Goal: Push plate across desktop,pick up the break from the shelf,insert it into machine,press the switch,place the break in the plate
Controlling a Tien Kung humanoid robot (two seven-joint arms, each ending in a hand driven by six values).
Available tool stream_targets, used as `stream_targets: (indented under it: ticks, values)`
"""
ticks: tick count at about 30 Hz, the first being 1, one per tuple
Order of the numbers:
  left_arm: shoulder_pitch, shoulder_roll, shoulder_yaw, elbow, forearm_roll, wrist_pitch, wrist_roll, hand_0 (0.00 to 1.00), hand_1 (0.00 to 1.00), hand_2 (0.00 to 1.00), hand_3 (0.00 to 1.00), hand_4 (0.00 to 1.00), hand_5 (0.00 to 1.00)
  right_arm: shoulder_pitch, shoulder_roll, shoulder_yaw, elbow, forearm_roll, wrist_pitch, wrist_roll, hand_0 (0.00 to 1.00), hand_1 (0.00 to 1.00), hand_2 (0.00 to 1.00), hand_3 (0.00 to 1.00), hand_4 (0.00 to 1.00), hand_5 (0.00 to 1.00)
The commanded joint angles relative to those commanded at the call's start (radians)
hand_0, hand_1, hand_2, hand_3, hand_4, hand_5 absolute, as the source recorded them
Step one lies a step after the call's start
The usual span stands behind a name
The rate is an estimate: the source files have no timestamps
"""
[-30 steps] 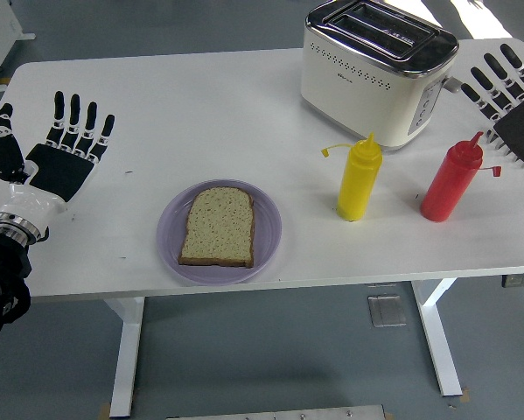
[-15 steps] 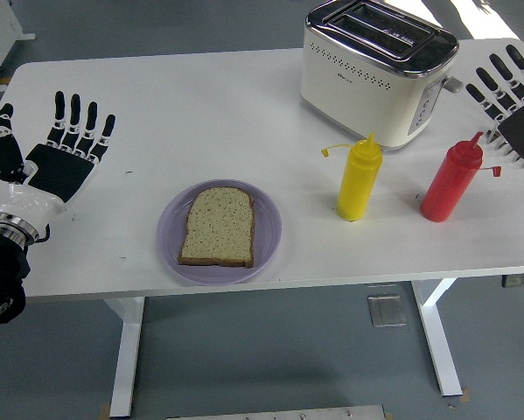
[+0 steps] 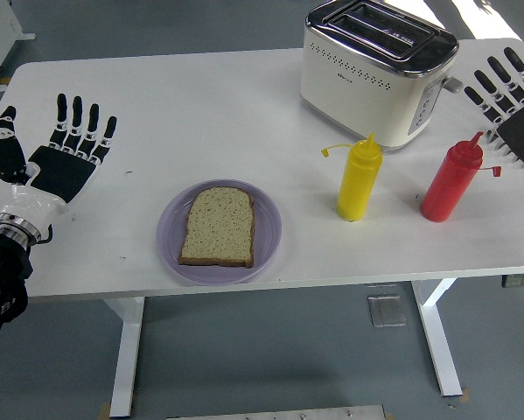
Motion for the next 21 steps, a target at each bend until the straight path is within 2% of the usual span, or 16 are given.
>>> stream_targets:
  ticks: [21]
  values:
    - [-0.007,-0.003,0.021,0.016,-0.004,0.001,-0.001,0.768,0.685,0.634,0.635,0.754,0.998,-0.017,0.006,0.012,0.003,-0.006,-0.003,0.003,0.803,0.732,0.714,0.689,0.741,0.547]
